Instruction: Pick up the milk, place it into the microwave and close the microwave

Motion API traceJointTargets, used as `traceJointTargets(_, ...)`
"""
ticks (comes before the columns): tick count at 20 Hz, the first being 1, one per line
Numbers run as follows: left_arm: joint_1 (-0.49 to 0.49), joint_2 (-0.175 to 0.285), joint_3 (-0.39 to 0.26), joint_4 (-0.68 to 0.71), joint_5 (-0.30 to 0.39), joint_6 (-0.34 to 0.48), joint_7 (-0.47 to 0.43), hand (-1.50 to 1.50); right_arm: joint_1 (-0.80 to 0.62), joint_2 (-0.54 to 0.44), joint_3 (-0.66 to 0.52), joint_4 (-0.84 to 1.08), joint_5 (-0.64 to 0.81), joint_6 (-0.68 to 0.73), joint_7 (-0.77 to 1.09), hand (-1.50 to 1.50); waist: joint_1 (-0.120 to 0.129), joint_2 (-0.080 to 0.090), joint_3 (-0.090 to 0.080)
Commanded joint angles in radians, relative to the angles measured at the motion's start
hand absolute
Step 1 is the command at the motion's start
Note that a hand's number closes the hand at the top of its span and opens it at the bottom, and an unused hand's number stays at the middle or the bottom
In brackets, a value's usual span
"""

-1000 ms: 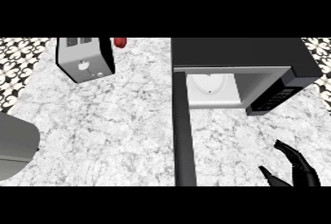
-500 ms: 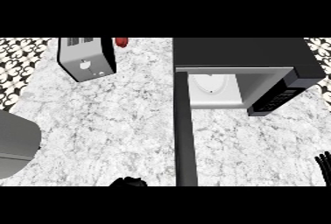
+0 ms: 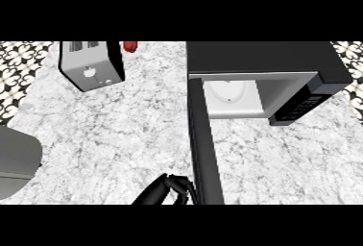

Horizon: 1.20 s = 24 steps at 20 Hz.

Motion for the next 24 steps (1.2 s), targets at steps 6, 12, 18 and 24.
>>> traceJointTargets(6, -0.219, -0.009, -0.204, 0.28, 0.062, -0.036, 0.102, 1.5, 0.027, -0.035, 0.005, 0.019, -0.028, 0.142, -0.133, -1.5, -0.013, 0.003, 0.0)
traceJointTargets(12, -0.296, -0.009, -0.43, 0.32, 0.168, 0.185, 0.027, 1.5, -0.026, -0.04, 0.047, -0.056, -0.059, 0.178, -0.086, -1.5, -0.035, 0.005, -0.002)
traceJointTargets(18, -0.379, -0.008, -0.498, 0.288, 0.33, 0.314, -0.015, 1.5, -0.018, -0.065, 0.084, -0.143, -0.083, 0.194, -0.043, -1.5, -0.069, 0.009, -0.005)
traceJointTargets(24, -0.447, -0.008, -0.556, 0.268, 0.429, 0.469, 0.027, -1.5, 0.017, -0.072, 0.115, -0.241, -0.114, 0.194, 0.004, -1.5, -0.11, 0.009, -0.006)
